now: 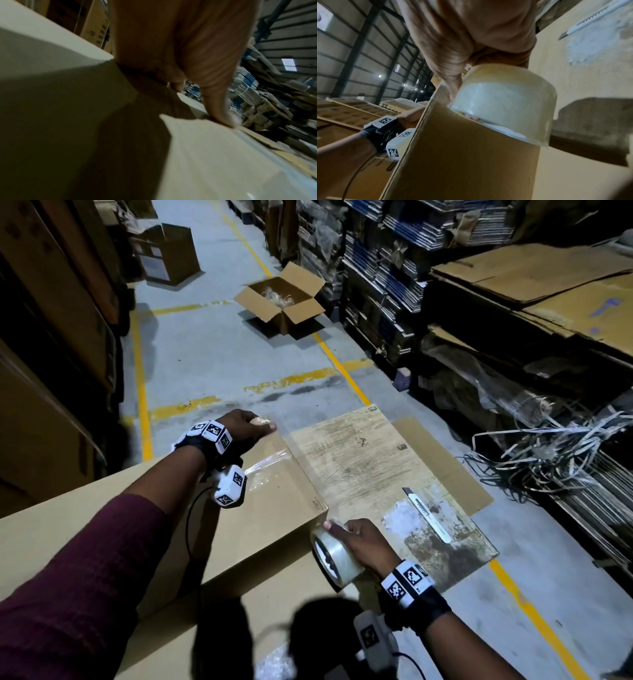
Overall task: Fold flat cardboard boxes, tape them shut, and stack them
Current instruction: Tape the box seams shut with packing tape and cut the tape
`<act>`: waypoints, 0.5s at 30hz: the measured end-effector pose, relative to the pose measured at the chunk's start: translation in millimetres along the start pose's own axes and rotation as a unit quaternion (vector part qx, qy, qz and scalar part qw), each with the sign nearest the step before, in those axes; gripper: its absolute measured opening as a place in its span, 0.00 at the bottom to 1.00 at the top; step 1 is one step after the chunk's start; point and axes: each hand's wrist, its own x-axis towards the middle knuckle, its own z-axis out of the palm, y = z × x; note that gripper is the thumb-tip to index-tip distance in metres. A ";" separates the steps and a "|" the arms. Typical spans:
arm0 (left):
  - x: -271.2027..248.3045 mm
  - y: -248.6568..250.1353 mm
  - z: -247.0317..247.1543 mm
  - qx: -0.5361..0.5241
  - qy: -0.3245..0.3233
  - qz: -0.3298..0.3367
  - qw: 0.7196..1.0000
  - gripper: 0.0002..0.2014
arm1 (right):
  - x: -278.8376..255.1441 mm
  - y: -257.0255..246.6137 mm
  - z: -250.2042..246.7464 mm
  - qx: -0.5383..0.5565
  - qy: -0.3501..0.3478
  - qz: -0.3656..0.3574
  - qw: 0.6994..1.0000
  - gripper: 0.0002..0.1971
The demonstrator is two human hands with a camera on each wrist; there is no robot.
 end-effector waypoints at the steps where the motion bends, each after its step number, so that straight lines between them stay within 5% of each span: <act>1: -3.0 -1.0 -1.2 0.015 -0.021 -0.005 1.000 0.28 | 0.1 0.7 1.5 0.009 0.001 -0.001 1.000 0.40; 3: -5.9 0.6 -0.6 0.069 -0.036 -0.012 0.997 0.47 | -5.0 -2.5 -1.8 -0.003 0.002 0.010 1.000 0.36; 5: -4.4 1.9 0.3 0.089 -0.046 -0.007 0.995 0.55 | -8.8 -7.9 -7.7 -0.050 0.022 0.020 0.998 0.27; 8: -4.7 0.0 -1.0 0.091 -0.062 -0.005 0.994 0.59 | -13.6 -31.9 -14.0 -0.096 0.118 -0.105 0.983 0.40; 11: -7.9 0.1 -2.4 0.076 -0.070 0.003 0.995 0.68 | -8.2 -60.7 8.8 -0.228 0.103 -0.327 0.911 0.43; 13: -7.9 2.7 -2.0 0.076 -0.069 -0.001 0.995 0.62 | 2.4 -67.3 34.7 -0.399 0.030 -0.343 0.850 0.47; 15: -8.0 1.8 -1.5 0.071 -0.054 -0.007 0.996 0.54 | 13.0 -64.1 48.6 -0.480 0.011 -0.308 0.822 0.48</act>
